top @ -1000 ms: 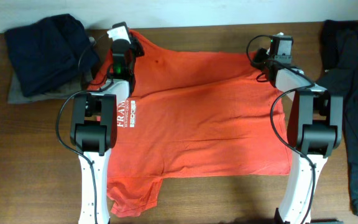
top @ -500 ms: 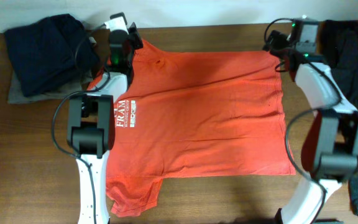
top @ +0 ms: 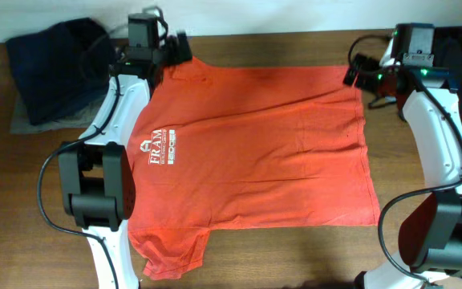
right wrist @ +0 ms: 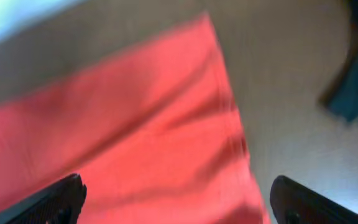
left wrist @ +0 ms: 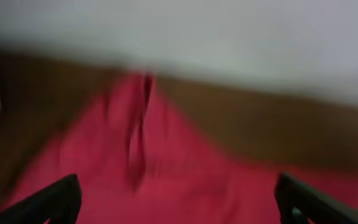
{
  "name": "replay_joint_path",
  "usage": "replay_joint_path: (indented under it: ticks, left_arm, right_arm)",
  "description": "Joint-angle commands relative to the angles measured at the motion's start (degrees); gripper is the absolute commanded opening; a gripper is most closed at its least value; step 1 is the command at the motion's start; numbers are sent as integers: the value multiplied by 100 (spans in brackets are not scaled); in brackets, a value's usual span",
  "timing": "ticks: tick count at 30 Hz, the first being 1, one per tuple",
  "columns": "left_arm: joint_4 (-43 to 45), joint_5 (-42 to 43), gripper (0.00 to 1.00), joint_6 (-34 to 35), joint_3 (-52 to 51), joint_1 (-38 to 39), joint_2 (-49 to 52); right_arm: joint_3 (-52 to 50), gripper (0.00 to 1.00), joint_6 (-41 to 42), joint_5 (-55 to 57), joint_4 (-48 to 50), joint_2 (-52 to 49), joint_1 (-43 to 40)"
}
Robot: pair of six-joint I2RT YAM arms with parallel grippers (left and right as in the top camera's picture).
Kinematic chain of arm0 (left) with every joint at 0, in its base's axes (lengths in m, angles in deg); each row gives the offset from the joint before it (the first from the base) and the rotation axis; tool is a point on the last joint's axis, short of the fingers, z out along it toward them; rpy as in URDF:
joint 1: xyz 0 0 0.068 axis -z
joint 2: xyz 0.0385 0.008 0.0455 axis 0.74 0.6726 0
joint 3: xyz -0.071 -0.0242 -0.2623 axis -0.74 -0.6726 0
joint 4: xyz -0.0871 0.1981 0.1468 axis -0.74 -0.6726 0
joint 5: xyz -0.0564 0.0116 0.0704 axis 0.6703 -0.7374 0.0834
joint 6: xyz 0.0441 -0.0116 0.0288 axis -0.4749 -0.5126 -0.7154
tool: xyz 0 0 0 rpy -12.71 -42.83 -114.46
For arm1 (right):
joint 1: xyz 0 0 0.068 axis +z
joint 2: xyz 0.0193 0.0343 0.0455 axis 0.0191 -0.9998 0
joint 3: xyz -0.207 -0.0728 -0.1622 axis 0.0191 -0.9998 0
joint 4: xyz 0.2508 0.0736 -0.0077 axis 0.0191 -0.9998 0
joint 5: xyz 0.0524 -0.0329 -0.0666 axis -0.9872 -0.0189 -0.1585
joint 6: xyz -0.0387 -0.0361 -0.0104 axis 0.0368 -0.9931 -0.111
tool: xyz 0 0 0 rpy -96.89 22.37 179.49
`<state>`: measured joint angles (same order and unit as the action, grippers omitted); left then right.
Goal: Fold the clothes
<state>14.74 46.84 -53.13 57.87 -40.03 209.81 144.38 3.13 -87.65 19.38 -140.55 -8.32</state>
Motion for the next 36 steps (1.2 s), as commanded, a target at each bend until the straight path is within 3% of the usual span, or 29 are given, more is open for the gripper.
replay_joint_path:
  ticks: [1,5,8,11,16,17,20,22,27,36]
  left_arm:
    - [-673,210,99,-26,-28,-33,63]
    - [-1458,212,99,-26,-28,-31,63]
    - [-1729,247,99,-26,-28,-31,63]
    - [-1773,245,99,-26,-28,-31,63]
    - [-1770,245,99,-24,-28,-31,63]
    - [-1770,245,99,-24,-28,-33,63]
    - [-1770,245,99,-24,-28,-35,63]
    - [-1773,245,99,-26,-28,-35,63]
    - [-1770,240,99,-26,-28,-35,63]
    - [-1766,240,99,-26,-28,-35,63]
  right_arm:
    - [2,99,-15,-601,-625,-20,-31]
    - [2,95,31,-1045,-1556,-20,-31]
    - [-4,76,20,-1036,-2234,-22,-24]
    - [-175,47,-15,-708,-2634,-22,-24]
    - [-984,27,162,-664,-2549,-24,-24]
    - [-1213,17,284,-664,-2468,-24,-26]
    - [-1921,4,870,-662,-2135,-24,-28]
    - [-2420,4,1405,-664,-1823,-24,-31]
    - [-3112,4,1753,-662,-1333,-24,-31]
    - [-3268,4,2076,-527,-1182,-24,-31]
